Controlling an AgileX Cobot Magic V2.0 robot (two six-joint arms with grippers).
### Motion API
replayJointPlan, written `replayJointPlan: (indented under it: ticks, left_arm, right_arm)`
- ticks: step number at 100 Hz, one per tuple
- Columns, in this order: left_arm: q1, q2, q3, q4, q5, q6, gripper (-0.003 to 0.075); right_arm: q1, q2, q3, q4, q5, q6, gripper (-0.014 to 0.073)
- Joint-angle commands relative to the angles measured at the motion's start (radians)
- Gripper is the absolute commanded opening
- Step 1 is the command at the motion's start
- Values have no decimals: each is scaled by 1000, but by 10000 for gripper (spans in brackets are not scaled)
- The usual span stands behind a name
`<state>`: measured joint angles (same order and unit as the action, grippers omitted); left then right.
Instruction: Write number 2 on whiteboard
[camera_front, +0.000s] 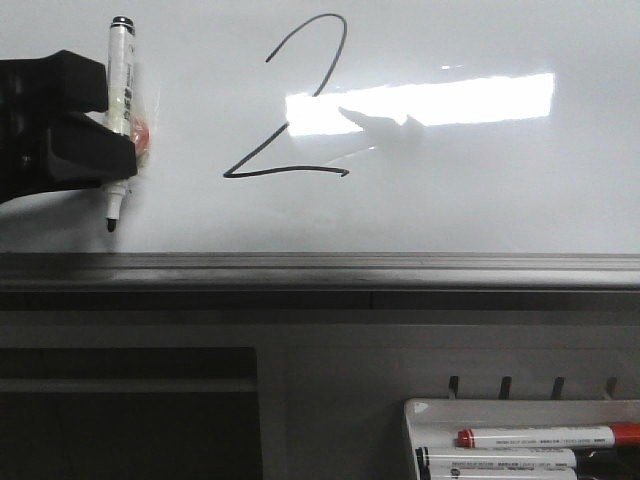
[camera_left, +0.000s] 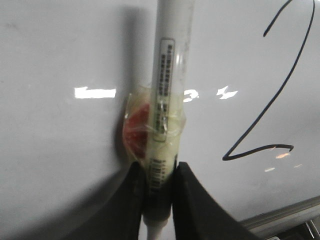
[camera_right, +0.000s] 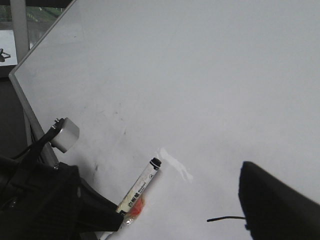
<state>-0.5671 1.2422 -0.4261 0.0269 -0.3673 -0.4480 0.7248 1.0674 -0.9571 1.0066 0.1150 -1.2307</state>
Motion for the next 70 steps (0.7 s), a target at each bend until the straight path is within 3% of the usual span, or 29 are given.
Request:
replayJointPlan:
  ticks: [1,10,17,54,61,66,70]
  left_arm:
    - [8,-6,-28,-11,-90,-4,120]
    - [8,-6,-28,-11,-105,-4,267]
    - [8,-6,-28,-8,-110,-4,339]
    - [8,-63,-22,45,-106,-4,348]
    - [8,-109,-22,45,-93,-4,342]
    - [8,-151,-22,52,-85,-4,294]
    - [8,-192,-22,70,-78,-4,237]
  right_arm:
    - [-2,-23,-34,13,-33,-5,564]
    - [-2,-23,-34,13,-33,-5,564]
    - [-2,-23,-34,13,-33,-5,564]
    - [-2,-31,-34,13,-46,-5,548]
    - [-2,-46,-34,20,-49,-5,466]
    - [-2,-62,-29,32,-59,-5,335]
    - [-2,-79,-22,33,-66,-5,178]
